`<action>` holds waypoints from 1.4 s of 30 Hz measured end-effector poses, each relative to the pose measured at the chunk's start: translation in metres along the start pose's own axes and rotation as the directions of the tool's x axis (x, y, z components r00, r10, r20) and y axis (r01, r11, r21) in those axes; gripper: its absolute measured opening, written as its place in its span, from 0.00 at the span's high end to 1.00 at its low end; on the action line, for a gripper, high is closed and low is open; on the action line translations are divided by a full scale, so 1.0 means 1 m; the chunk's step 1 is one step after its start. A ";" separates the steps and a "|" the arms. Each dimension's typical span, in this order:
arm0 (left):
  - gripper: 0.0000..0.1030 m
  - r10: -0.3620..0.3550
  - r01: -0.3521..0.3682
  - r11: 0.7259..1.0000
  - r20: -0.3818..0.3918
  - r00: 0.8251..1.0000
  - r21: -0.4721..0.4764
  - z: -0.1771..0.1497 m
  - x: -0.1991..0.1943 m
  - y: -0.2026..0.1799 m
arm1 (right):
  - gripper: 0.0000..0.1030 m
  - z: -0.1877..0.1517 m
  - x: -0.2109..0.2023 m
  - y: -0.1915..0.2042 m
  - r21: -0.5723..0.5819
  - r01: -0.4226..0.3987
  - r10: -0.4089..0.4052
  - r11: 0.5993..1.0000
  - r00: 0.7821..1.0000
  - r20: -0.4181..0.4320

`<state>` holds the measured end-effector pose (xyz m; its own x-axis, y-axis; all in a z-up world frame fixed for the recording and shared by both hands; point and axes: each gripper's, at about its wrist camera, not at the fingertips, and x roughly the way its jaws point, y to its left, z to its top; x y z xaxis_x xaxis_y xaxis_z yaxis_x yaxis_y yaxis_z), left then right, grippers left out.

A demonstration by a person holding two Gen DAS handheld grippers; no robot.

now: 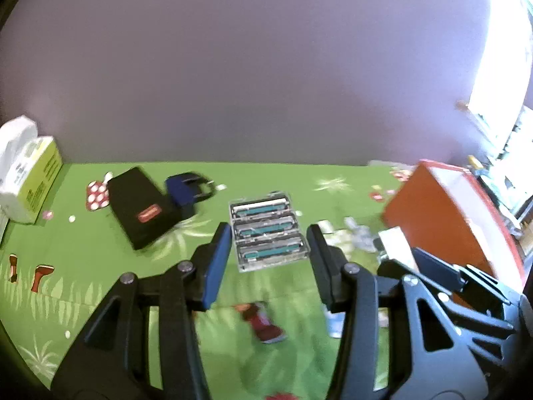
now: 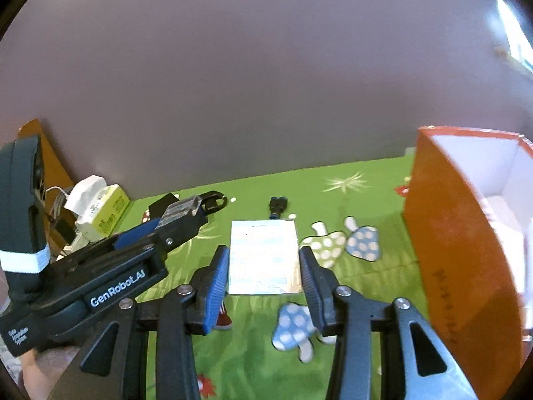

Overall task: Organize objects
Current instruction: 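Carry the razor pack and white card over the orange storage box, then open both grippers to drop the items into the storage box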

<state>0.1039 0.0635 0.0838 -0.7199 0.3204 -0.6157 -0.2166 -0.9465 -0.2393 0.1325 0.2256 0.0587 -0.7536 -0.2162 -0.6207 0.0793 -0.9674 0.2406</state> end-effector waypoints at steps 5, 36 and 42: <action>0.51 -0.079 0.076 0.995 0.042 0.996 0.058 0.005 -0.019 -0.039 | 0.58 0.001 -0.054 -0.014 -0.014 0.019 -0.018 1.000 0.998 0.065; 0.51 -0.318 0.333 0.819 -0.114 0.941 0.468 -0.054 -0.008 -0.265 | 0.57 -0.025 -0.144 -0.189 0.129 0.428 -0.436 0.895 0.899 0.038; 0.48 -0.327 0.360 0.814 -0.152 0.932 0.455 -0.058 -0.002 -0.264 | 0.57 -0.032 -0.142 -0.200 0.144 0.433 -0.440 0.890 0.898 0.018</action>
<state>0.2010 0.3146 0.1043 -0.4998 0.6147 -0.6102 -0.7360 -0.6728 -0.0749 0.2449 0.4459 0.0747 -0.7234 0.2343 -0.6495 -0.3501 -0.9352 0.0526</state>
